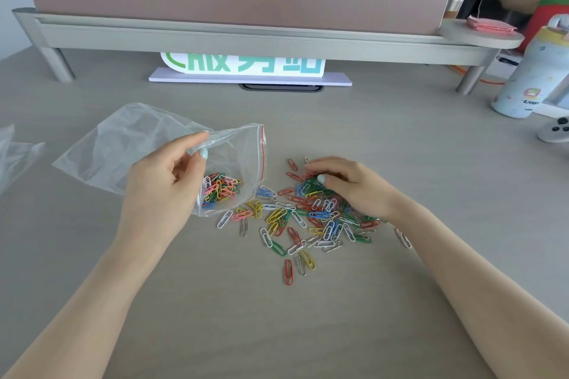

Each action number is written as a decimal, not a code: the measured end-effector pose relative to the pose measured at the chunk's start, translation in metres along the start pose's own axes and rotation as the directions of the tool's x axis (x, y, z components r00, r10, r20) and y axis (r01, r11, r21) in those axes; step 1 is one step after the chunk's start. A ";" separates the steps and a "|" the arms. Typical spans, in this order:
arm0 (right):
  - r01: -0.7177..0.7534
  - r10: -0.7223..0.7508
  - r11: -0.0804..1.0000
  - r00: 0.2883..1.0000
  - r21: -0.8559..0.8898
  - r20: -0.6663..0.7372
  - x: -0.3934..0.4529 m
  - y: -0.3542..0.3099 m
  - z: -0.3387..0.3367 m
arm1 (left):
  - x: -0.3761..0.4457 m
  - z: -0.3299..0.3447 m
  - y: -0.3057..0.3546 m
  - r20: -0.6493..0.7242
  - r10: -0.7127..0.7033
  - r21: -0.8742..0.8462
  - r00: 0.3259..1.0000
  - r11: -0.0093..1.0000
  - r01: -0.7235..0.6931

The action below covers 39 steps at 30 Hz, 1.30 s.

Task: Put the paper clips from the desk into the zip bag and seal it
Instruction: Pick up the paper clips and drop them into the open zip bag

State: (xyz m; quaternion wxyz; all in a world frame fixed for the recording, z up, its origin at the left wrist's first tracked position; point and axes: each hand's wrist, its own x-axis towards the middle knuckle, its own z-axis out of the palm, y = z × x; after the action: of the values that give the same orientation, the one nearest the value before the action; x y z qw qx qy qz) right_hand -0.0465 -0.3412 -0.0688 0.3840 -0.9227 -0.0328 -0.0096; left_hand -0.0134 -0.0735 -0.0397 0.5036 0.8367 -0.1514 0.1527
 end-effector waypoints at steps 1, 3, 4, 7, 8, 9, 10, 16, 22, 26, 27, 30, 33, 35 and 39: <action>-0.010 0.009 1.000 0.999 -0.022 -0.052 -0.002 0.002 -0.001 | 0.000 0.000 0.001 0.002 0.003 0.003 1.000 1.000 -0.003; -0.091 0.068 0.981 0.988 -0.171 -0.136 -0.004 0.005 -0.003 | -0.001 0.000 0.001 0.005 0.007 0.006 1.000 1.000 -0.007; -0.144 0.106 0.957 0.982 -0.252 -0.158 -0.004 0.006 -0.003 | -0.001 0.000 0.002 0.004 0.007 0.006 1.000 1.000 -0.007; -0.201 0.148 0.909 0.975 -0.365 -0.169 -0.004 0.004 0.002 | -0.001 0.002 0.001 0.002 0.002 0.000 1.000 1.000 -0.002; -0.194 0.137 0.910 0.975 -0.367 -0.174 -0.003 0.003 0.003 | -0.001 0.002 0.001 0.004 0.002 0.002 1.000 1.000 -0.002; -0.184 0.125 0.917 0.975 -0.355 -0.184 -0.002 0.002 0.005 | -0.001 0.002 0.001 0.006 0.003 0.007 1.000 1.000 -0.003; -0.175 0.113 0.925 0.974 -0.336 -0.195 -0.001 0.002 0.005 | -0.001 0.002 0.001 0.006 0.005 0.011 1.000 1.000 -0.005; -0.115 0.076 0.977 0.975 -0.180 -0.210 0.004 -0.002 0.005 | -0.003 0.003 0.002 0.015 0.008 0.018 1.000 1.000 -0.009; -0.123 0.075 0.978 0.961 -0.168 -0.265 0.005 0.000 0.004 | -0.003 0.004 0.003 0.025 -0.004 0.012 1.000 1.000 0.004; -0.135 0.094 0.984 0.948 -0.115 -0.304 0.003 0.001 0.001 | -0.003 0.004 0.002 0.026 -0.004 0.019 1.000 1.000 0.004; -0.137 0.100 0.986 0.945 -0.100 -0.311 0.002 0.001 0.001 | -0.003 0.003 0.002 0.028 -0.004 0.020 1.000 1.000 0.004; -0.148 0.119 0.987 0.936 -0.066 -0.331 0.000 0.001 0.000 | -0.003 0.003 0.002 0.029 0.002 0.025 1.000 1.000 -0.002; -0.159 0.144 0.987 0.925 -0.014 -0.351 -0.001 0.001 -0.001 | -0.003 0.003 0.002 0.025 0.009 0.033 1.000 0.999 -0.010; -0.161 0.152 0.987 0.920 0.004 -0.361 -0.002 0.001 -0.001 | -0.003 0.004 0.003 0.022 0.011 0.030 1.000 0.999 -0.012; -0.166 0.187 0.982 0.909 0.089 -0.372 -0.003 0.002 -0.003 | -0.004 0.003 0.004 0.023 0.017 0.029 1.000 0.999 -0.017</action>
State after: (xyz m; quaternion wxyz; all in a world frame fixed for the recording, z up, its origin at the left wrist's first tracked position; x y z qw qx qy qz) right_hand -0.0489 -0.3451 -0.0679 0.4078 -0.8916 0.1251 -0.1520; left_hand -0.0180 -0.0777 -0.0397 0.4885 0.8442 -0.1619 0.1498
